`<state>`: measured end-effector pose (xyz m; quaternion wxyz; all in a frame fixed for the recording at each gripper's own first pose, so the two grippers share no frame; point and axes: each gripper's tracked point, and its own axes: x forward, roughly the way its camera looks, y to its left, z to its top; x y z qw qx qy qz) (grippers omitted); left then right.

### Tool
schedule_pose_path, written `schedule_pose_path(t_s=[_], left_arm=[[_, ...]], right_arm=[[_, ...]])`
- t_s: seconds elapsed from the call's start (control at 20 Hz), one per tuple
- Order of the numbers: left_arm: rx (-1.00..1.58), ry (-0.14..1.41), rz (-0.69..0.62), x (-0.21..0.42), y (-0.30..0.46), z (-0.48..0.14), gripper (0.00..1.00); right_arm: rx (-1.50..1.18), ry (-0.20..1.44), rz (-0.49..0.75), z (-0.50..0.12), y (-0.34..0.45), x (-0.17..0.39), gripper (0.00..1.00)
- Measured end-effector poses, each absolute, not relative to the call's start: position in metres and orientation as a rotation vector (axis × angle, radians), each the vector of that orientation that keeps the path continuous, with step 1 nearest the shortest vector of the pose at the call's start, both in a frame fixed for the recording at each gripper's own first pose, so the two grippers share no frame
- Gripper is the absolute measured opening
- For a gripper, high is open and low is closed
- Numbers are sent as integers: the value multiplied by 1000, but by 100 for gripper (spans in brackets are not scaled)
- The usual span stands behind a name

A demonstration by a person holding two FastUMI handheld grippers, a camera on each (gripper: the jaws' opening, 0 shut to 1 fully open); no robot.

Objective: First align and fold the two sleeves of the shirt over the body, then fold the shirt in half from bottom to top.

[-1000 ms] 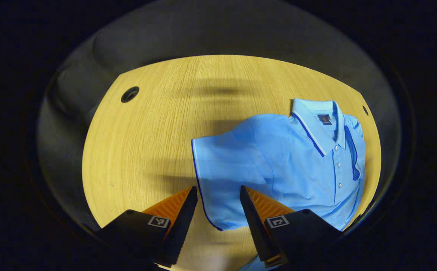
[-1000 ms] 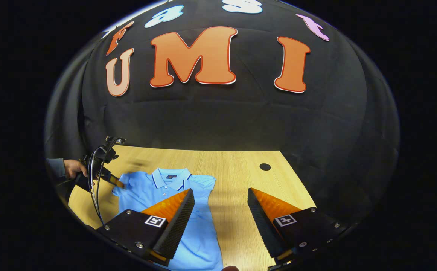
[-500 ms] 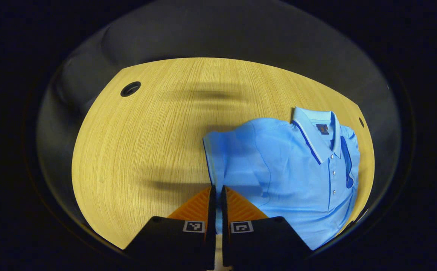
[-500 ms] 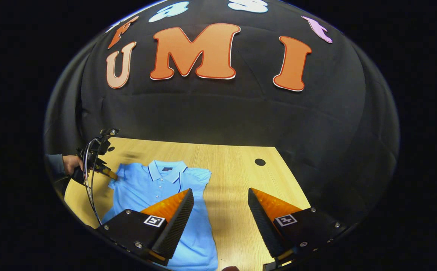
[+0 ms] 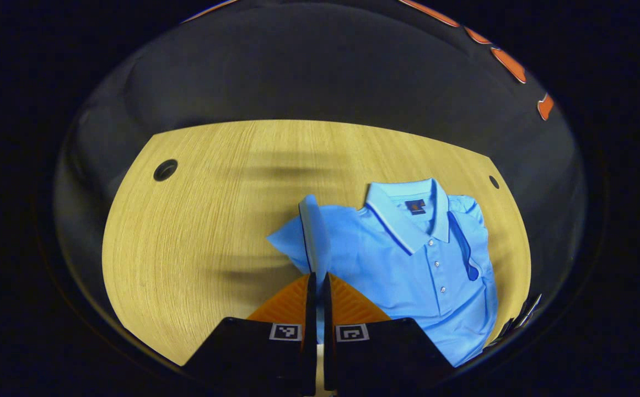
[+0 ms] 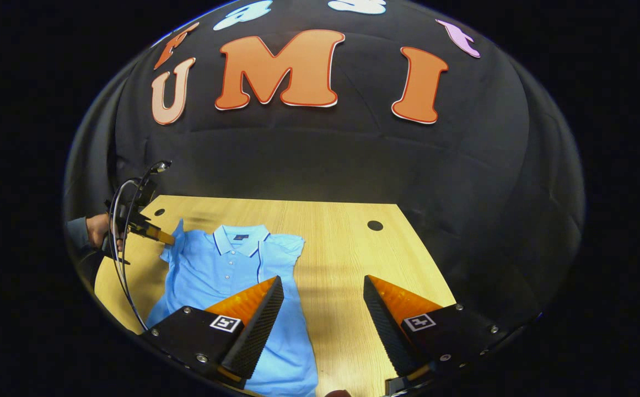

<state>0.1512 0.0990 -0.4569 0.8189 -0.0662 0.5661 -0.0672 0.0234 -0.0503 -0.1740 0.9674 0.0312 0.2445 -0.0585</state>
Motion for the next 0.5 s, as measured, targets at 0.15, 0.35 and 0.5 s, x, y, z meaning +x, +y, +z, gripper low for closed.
schedule_pose_path(t_s=[0.15,0.35,0.5], left_arm=[[-109,1190,-186,159,80,-450,9],[-112,1169,-274,167,38,-439,9],[-148,1170,-324,164,11,-439,20]], right_arm=[[74,490,-128,-174,-53,18,92],[94,506,-145,-181,-55,9,92],[120,512,-164,-183,-58,1,92]])
